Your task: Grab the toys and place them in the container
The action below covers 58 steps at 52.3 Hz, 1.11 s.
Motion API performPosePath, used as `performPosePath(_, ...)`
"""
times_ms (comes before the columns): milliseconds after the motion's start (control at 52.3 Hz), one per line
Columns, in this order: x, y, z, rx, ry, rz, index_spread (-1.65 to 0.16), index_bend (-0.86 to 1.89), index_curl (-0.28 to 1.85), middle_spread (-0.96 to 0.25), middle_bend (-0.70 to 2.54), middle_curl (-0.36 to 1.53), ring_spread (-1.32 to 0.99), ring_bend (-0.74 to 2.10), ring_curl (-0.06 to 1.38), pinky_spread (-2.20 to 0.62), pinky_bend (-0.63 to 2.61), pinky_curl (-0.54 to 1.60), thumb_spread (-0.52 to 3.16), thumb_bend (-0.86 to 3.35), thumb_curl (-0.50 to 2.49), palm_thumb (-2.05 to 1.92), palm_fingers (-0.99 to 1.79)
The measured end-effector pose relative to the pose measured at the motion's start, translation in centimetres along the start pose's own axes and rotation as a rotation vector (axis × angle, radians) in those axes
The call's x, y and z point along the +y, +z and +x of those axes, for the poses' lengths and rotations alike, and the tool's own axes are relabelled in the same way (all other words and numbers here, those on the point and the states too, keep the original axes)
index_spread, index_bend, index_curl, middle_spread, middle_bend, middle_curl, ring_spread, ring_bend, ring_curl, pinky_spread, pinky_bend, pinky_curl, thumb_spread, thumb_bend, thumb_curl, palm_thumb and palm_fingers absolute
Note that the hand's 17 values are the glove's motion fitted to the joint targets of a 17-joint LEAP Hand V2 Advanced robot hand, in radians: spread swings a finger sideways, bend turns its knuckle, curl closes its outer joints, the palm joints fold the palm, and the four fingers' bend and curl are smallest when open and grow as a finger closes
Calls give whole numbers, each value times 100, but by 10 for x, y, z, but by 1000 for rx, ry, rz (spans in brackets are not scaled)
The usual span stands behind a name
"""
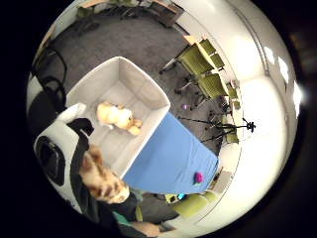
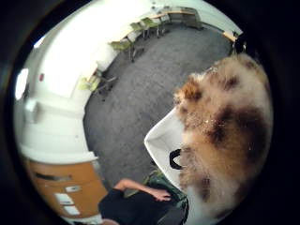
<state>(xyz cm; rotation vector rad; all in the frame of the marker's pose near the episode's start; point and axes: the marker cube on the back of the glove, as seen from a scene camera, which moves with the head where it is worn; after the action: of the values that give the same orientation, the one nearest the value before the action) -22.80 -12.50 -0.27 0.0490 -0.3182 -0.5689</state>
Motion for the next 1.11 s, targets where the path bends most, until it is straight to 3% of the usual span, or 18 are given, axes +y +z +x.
performPosePath(153,-1,20,23,144,76,-38,-45,13,133,-38,86,59,-41,117,51,-44,90,37,76,11,101,59,102)
performPosePath(172,0,22,25,148,68,-48,-44,-11,125,-39,90,60,-42,122,52,-44,95,38,77,11,101,60,90)
performPosePath(210,1,27,30,159,77,-70,-43,-13,121,-39,94,62,-41,126,54,-44,99,40,77,11,102,60,86)
performPosePath(268,2,34,41,208,126,-86,-43,-9,114,-38,98,63,-41,130,54,-44,104,40,78,11,104,59,84)
performPosePath(344,5,42,45,185,71,-98,-43,13,112,-38,96,62,-41,126,53,-43,100,38,78,9,105,58,93)
performPosePath(439,7,51,52,185,87,-107,-44,18,111,-37,96,62,-40,123,51,-43,93,36,77,8,107,57,102)
performPosePath(554,9,55,50,118,221,-229,-45,17,109,-37,90,61,-40,118,50,-42,90,35,77,5,109,55,102)
performPosePath(631,16,48,52,115,214,-276,-43,4,104,-35,78,58,-39,122,52,-36,99,40,89,-3,100,43,74)
performPosePath(650,18,44,53,126,203,-262,-41,-14,96,-26,58,52,-32,97,45,-28,114,44,93,-19,91,17,0)
performPosePath(669,19,40,54,136,197,-247,-38,-11,97,-20,57,56,-26,94,52,-24,121,51,91,-22,86,4,-29)
performPosePath(783,23,29,10,209,156,-209,-33,-9,70,-7,49,48,-15,72,36,-10,122,43,92,-13,71,-12,-29)
performPosePath(841,27,19,-11,188,249,-179,-31,-3,63,-4,44,45,-11,67,32,-6,119,41,89,-14,64,-15,-29)
performPosePath(879,38,6,-3,176,313,-166,-30,0,59,-3,42,45,-9,65,31,-5,115,39,88,-14,60,-16,-29)
performPosePath(1032,162,-64,111,321,244,-168,-27,10,48,-3,33,41,-8,43,26,0,100,35,84,-15,47,-19,-35)
performPosePath(1108,215,-82,158,372,383,-140,-26,9,44,-3,28,40,-9,34,24,0,93,32,83,-15,42,-19,-31)
